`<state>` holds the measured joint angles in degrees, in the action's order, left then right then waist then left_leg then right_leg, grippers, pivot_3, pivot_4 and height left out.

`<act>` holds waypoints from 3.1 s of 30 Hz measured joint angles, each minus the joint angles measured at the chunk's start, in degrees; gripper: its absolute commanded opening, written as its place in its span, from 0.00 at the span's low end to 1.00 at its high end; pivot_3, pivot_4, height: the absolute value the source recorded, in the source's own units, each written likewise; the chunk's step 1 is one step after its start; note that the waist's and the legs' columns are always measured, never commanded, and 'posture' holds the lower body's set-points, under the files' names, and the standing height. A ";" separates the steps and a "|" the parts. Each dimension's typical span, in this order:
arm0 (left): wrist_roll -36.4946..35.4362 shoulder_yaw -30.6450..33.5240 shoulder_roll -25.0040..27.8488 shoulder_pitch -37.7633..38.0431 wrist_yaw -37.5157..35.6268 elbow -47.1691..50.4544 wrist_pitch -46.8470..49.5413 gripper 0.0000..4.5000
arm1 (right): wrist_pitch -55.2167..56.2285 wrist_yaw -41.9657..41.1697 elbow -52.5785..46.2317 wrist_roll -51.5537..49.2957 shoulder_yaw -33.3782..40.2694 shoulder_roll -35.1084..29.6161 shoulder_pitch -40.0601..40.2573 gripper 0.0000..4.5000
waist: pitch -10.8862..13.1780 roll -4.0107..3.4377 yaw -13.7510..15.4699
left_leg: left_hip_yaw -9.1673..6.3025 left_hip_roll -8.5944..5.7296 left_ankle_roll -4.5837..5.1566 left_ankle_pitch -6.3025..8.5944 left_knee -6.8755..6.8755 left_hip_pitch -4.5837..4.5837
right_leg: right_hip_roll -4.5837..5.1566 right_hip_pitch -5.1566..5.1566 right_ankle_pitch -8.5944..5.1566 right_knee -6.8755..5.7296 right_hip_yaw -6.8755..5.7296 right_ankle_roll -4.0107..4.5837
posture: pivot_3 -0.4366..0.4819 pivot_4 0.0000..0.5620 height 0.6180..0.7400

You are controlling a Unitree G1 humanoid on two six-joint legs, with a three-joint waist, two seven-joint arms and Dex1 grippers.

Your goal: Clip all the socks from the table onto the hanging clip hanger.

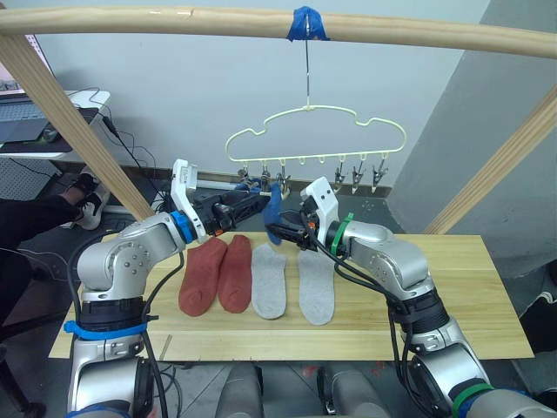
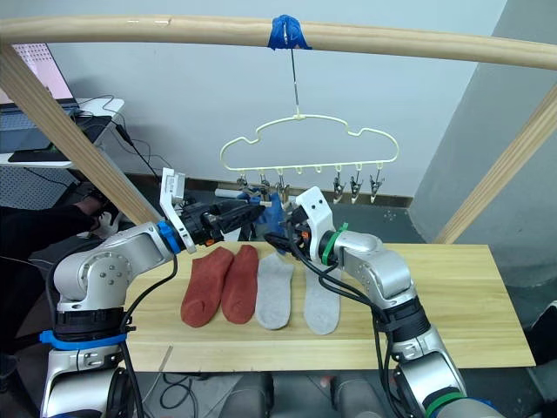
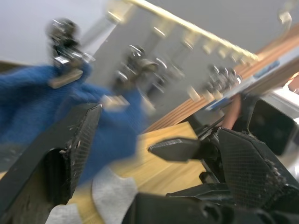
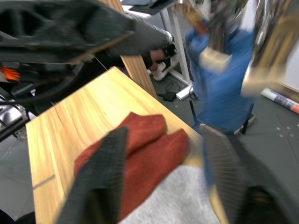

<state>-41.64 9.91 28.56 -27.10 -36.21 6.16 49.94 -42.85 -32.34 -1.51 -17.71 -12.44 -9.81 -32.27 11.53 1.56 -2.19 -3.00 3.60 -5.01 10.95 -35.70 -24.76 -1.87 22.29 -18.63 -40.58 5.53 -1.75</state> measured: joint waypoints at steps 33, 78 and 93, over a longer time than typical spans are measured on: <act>29.40 -11.30 -16.39 -4.35 6.76 -19.45 -46.65 0.61 | 6.00 1.98 -25.68 -6.11 11.25 -8.01 12.06 1.00 | -0.02 0.02 0.02 | 0.04 -0.01 0.02 0.00 -0.04 -0.08 | -0.03 -0.07 0.04 0.28 0.03 -0.04 | 0.42 0.25 1.00; 31.29 -8.30 -22.23 -17.11 9.83 -42.73 -57.74 0.38 | 7.55 6.27 -25.69 -6.20 11.12 -7.90 10.79 1.00 | -0.03 0.03 -1.69 | 0.04 -0.03 0.02 -0.01 -0.10 -0.08 | -0.03 -0.09 0.07 0.17 0.03 -0.07 | 0.36 0.28 1.00; 24.50 -6.69 -21.62 -15.98 5.64 -33.37 -43.45 0.03 | 9.03 6.37 -17.37 -0.22 3.58 -8.35 13.47 1.00 | -0.03 0.03 -2.67 | 0.03 -0.02 0.01 -0.01 -0.11 -0.05 | -0.03 -0.09 0.07 0.05 0.03 -0.07 | 0.40 0.28 1.00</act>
<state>-17.14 3.22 6.94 -43.08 -30.57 -27.21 6.49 -33.82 -25.97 -18.88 -17.93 -8.86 -18.16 -18.80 11.50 1.60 -4.86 -2.97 3.57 -5.00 10.94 -35.81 -24.80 -1.90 22.20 -18.55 -40.53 5.55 -1.82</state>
